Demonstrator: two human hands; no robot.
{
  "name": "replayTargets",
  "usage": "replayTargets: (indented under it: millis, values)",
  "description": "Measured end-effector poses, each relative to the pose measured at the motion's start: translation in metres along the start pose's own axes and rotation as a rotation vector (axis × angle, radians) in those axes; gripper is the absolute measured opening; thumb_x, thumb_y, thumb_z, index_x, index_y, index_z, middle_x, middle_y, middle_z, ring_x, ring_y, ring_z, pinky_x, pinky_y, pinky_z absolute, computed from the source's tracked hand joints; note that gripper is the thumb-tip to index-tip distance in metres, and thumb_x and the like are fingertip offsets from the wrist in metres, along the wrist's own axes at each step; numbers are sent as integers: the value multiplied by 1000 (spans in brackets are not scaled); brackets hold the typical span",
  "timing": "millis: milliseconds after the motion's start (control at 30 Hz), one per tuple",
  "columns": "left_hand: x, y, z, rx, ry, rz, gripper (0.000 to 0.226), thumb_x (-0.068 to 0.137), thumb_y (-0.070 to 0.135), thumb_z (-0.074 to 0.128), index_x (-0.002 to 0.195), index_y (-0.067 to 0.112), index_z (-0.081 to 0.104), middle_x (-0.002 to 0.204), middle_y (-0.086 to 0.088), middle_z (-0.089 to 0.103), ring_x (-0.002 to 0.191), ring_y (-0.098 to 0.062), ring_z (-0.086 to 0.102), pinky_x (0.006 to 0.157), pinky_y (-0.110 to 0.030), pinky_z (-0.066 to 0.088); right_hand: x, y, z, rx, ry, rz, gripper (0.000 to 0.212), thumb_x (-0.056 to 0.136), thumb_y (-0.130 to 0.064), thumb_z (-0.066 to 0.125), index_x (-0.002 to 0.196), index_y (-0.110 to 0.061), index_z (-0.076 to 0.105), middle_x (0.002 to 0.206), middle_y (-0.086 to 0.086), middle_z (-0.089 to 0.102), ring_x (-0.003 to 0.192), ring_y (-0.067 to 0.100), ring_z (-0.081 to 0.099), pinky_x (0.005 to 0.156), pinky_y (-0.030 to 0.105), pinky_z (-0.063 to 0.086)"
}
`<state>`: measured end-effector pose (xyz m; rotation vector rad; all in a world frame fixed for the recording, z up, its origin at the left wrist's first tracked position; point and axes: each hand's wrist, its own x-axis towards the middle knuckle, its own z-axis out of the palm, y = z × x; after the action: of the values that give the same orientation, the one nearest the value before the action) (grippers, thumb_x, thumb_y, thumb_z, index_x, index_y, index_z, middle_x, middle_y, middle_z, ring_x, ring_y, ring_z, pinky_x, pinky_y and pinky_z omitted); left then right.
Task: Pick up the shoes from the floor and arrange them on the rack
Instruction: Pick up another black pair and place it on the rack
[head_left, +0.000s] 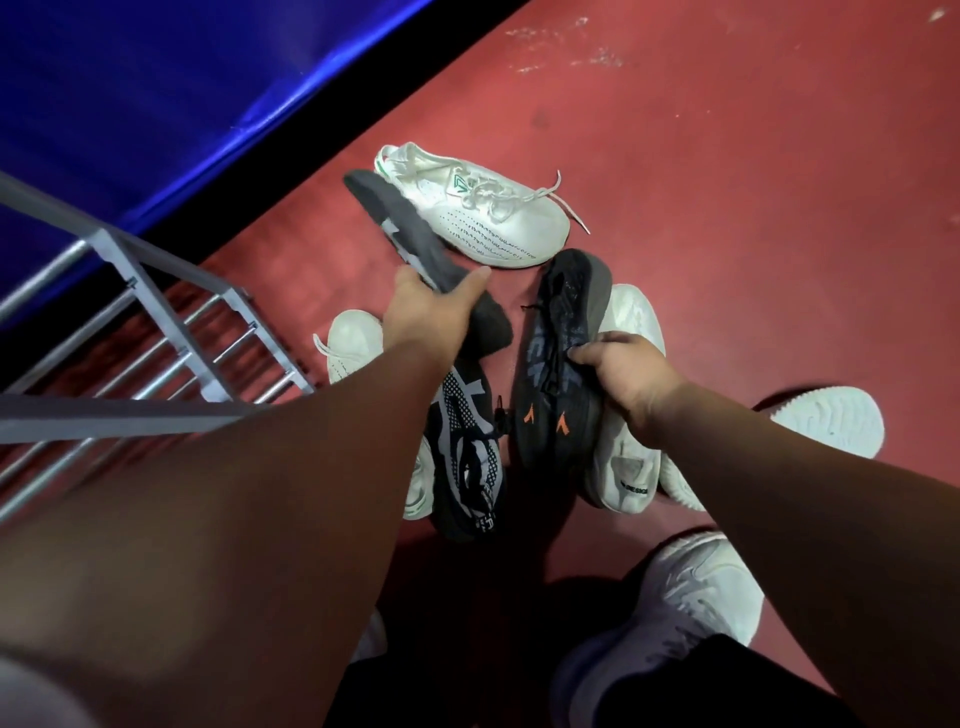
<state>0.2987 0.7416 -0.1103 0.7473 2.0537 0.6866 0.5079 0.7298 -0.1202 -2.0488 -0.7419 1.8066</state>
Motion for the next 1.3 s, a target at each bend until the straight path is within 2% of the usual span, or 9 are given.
replayTargets:
  millis: [167,333,600,800,933,1033,1133,1233,1300]
  values:
    - [-14,-4,3,272,-126,267,43,90,68,45,83,28,58,89,5,63,88,-18,60,78,-33,49,-3,-2,0,-22,35,-42,13,84,-14,69,96,-9,69,89,18,76,72,30,71,78,43,61]
    - [-7,-5,-11,200,-160,103,38,94,53,49,83,18,60,75,1,64,74,-24,60,70,-33,47,-13,-13,-4,-134,133,-140,17,88,-26,63,91,-10,70,78,4,75,64,19,69,56,23,53]
    - [-51,14,-58,147,-431,-171,22,101,21,52,80,18,53,76,-7,55,59,-19,53,50,-28,41,-52,-64,-8,46,96,-130,9,79,-11,59,82,-6,65,72,14,71,56,28,68,58,35,59]
    - [-149,38,-109,-198,-626,-334,37,96,47,61,116,16,65,108,-6,72,97,-27,70,97,-45,53,-144,-112,33,0,-234,-105,34,78,-7,43,102,-1,68,85,17,73,65,30,71,75,44,64]
    - [-214,58,-166,-359,-656,-238,27,94,21,66,121,15,66,106,-7,76,77,-19,74,89,-42,59,-241,-139,51,-52,-378,-158,43,70,-16,44,105,-11,69,98,13,73,82,32,68,97,47,53]
    - [-265,81,-217,-362,-678,-116,28,94,10,65,117,27,65,104,-5,76,81,-19,75,70,-32,61,-312,-158,40,24,-458,-258,36,81,-16,42,104,-7,68,93,13,74,77,30,70,73,34,61]
    - [-315,108,-273,-334,-743,-17,36,93,11,64,122,33,63,113,-6,73,88,-21,74,75,-33,60,-378,-176,18,166,-488,-376,28,100,-30,45,92,-11,64,64,1,70,54,17,69,58,26,55]
    - [-364,125,-327,-203,-821,44,44,87,13,69,125,35,65,132,-10,66,122,-35,61,104,-50,48,-439,-191,0,242,-404,-504,26,97,-34,53,110,-17,67,96,5,77,76,21,75,69,33,59]
    - [-396,130,-359,-149,-799,47,41,85,13,72,121,32,68,136,-13,62,129,-38,55,107,-53,44,-484,-197,-6,222,-389,-569,30,96,-30,54,121,-19,68,114,10,76,87,23,76,65,35,61]
